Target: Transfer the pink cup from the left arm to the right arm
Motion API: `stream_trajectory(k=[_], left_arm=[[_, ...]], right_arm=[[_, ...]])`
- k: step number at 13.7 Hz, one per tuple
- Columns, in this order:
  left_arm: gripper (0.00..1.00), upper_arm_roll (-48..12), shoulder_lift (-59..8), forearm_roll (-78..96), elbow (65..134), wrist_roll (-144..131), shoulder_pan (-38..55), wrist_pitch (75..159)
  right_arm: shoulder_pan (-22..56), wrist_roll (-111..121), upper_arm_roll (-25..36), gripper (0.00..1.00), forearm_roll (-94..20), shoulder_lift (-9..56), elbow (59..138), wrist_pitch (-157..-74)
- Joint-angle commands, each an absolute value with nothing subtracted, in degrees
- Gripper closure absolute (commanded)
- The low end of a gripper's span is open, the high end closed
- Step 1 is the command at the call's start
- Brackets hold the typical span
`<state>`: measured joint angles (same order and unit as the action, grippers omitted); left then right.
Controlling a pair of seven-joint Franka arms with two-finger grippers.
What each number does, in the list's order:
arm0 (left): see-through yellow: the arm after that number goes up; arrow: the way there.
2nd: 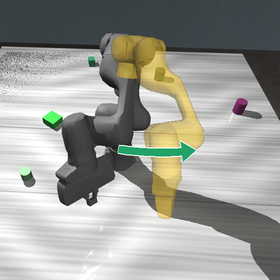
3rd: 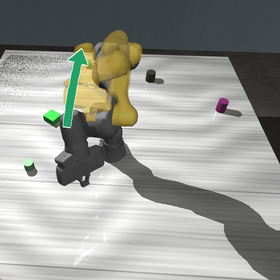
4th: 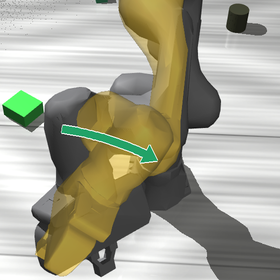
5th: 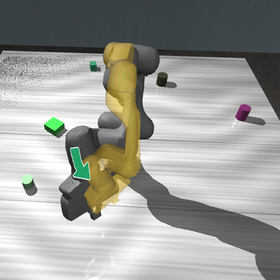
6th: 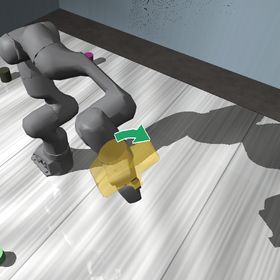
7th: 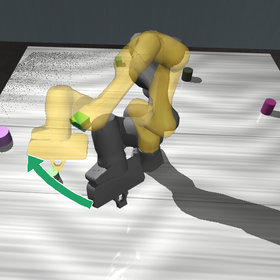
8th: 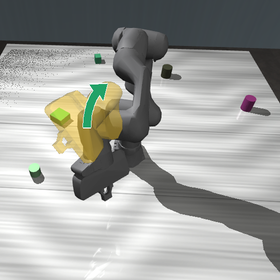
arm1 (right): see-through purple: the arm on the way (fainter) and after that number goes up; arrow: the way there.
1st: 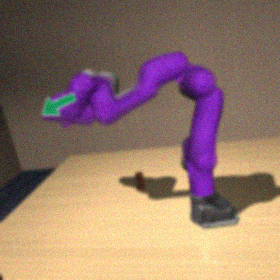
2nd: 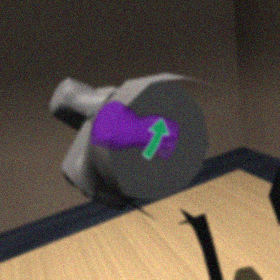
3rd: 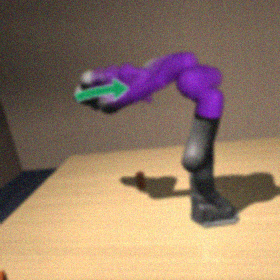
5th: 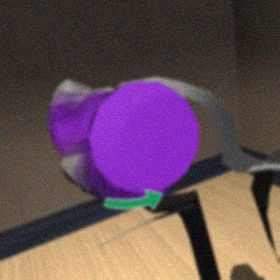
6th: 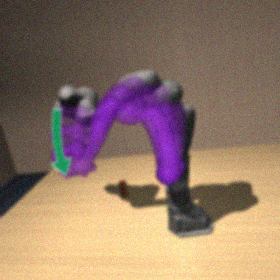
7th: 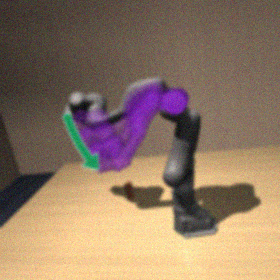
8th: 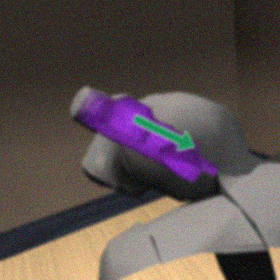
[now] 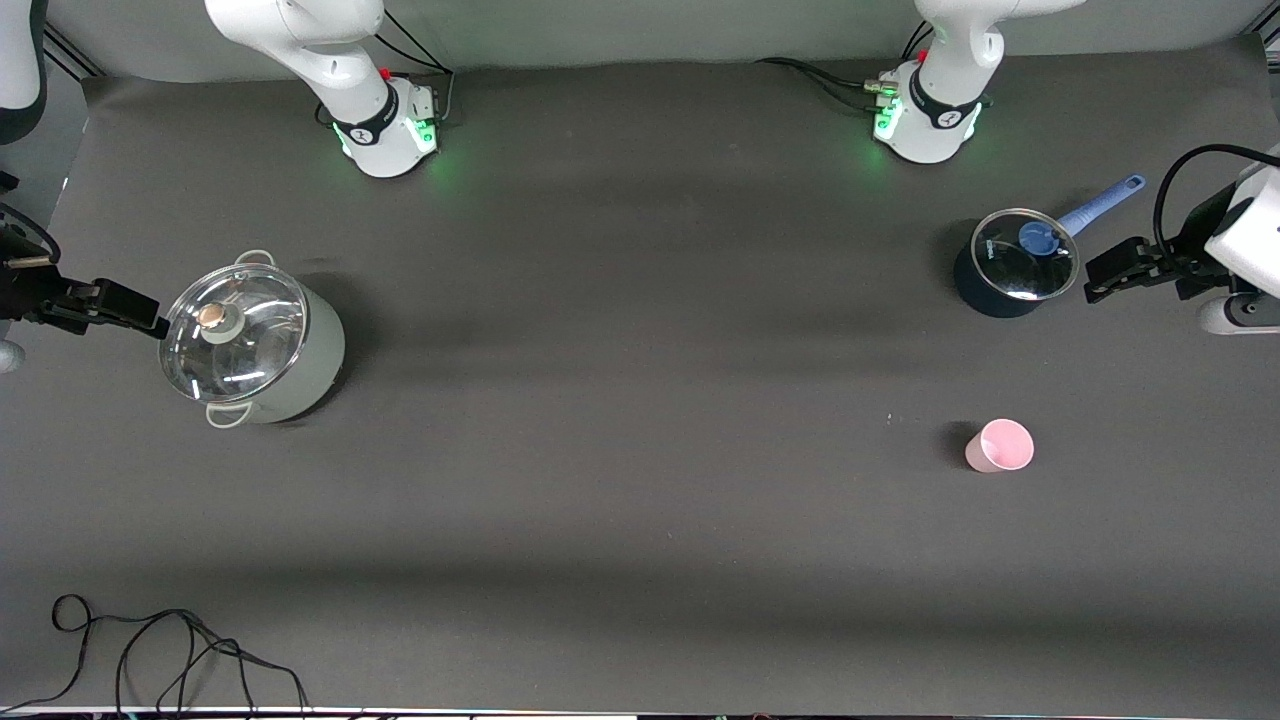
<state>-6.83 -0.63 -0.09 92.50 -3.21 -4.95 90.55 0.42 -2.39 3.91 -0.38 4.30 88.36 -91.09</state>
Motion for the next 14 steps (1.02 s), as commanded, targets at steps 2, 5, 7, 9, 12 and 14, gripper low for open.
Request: stream_trajectory(k=[2, 5, 7, 9, 12, 14], left_arm=[[0.0, -7.03, -0.18, 0.62, 92.81, -2.29, -5.45, 90.44], [0.0, -6.94, -0.18, 0.62, 92.81, -2.29, -5.54, 90.44], [0.0, -6.94, -0.18, 0.62, 92.9, -2.29, -5.45, 90.44], [0.0, -6.94, -0.18, 0.62, 92.81, -2.29, -5.45, 90.44], [0.0, -6.94, -0.18, 0.62, 92.81, -2.29, -5.45, 90.44], [0.0, -6.94, -0.18, 0.62, 92.81, -2.29, -5.45, 90.44]], right_arm=[[0.7, -2.02, 3.96, 0.0, -0.26, 5.18, 86.23, -90.79], [0.62, -1.93, 3.96, 0.0, -0.35, 5.89, 85.52, -90.7], [0.62, -1.93, 3.96, 0.0, -0.35, 5.8, 85.43, -90.7], [0.35, -1.93, 4.04, 0.0, -0.35, 5.71, 85.52, -90.62], [0.44, -2.02, 4.13, 0.0, -0.44, 5.8, 85.43, -90.62], [0.53, -2.11, 4.04, 0.0, -0.44, 5.8, 85.52, -90.62]])
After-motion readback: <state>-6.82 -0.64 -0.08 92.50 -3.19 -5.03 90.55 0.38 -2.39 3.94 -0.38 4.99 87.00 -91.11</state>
